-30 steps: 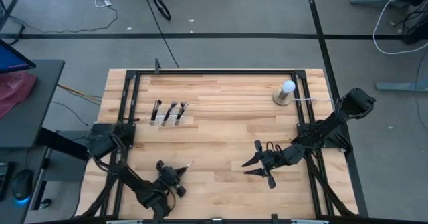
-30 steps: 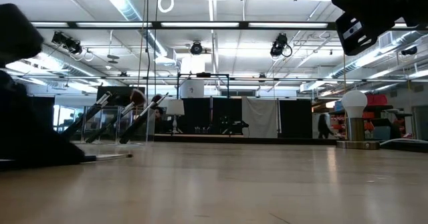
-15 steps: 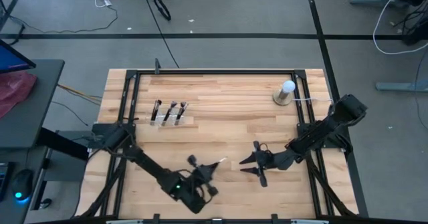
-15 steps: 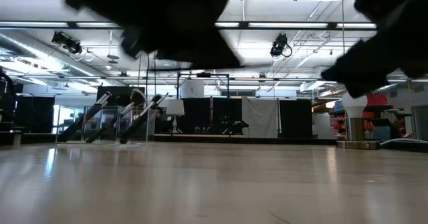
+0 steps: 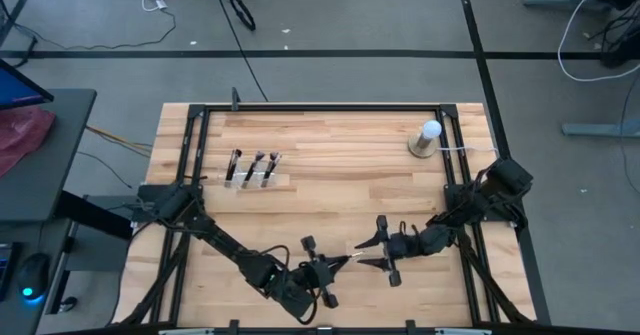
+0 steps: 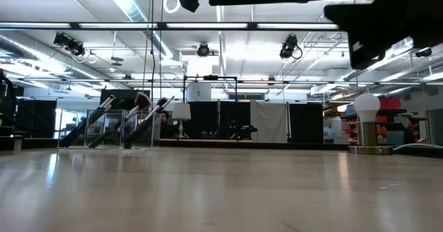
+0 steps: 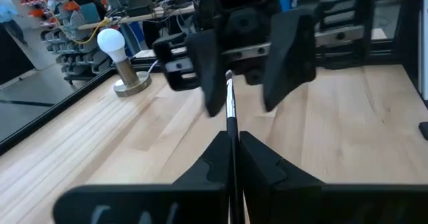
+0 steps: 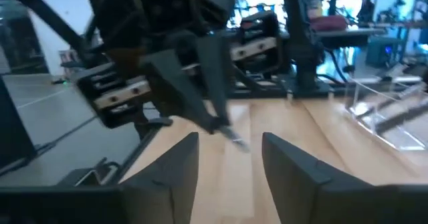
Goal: Pick & Place Makeup Brushes
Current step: Put the black eyeshadow brush into the transparent organizer
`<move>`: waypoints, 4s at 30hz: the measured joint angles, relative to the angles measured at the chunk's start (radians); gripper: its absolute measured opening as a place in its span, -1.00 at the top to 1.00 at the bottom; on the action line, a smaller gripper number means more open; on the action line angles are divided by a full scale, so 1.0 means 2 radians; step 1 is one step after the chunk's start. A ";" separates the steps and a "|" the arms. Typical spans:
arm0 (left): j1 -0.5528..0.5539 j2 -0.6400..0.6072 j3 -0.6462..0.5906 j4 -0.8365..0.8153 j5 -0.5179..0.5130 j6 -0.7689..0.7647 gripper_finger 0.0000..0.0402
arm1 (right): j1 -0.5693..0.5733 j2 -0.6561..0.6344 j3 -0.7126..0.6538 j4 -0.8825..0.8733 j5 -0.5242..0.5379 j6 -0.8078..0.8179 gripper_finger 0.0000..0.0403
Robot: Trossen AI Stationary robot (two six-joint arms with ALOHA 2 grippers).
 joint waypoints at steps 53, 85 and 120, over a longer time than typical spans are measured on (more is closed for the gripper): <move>0.068 -0.001 0.001 -0.120 0.190 -0.044 0.89 | -0.004 -0.095 0.116 -0.445 0.031 0.099 0.95; 0.127 -0.389 -0.516 0.322 -0.064 0.037 0.91 | 0.022 -0.139 0.114 -0.463 0.066 0.094 0.42; 0.160 -0.396 -0.637 0.262 -0.134 -0.047 0.64 | 0.022 -0.139 0.114 -0.461 0.066 0.113 0.42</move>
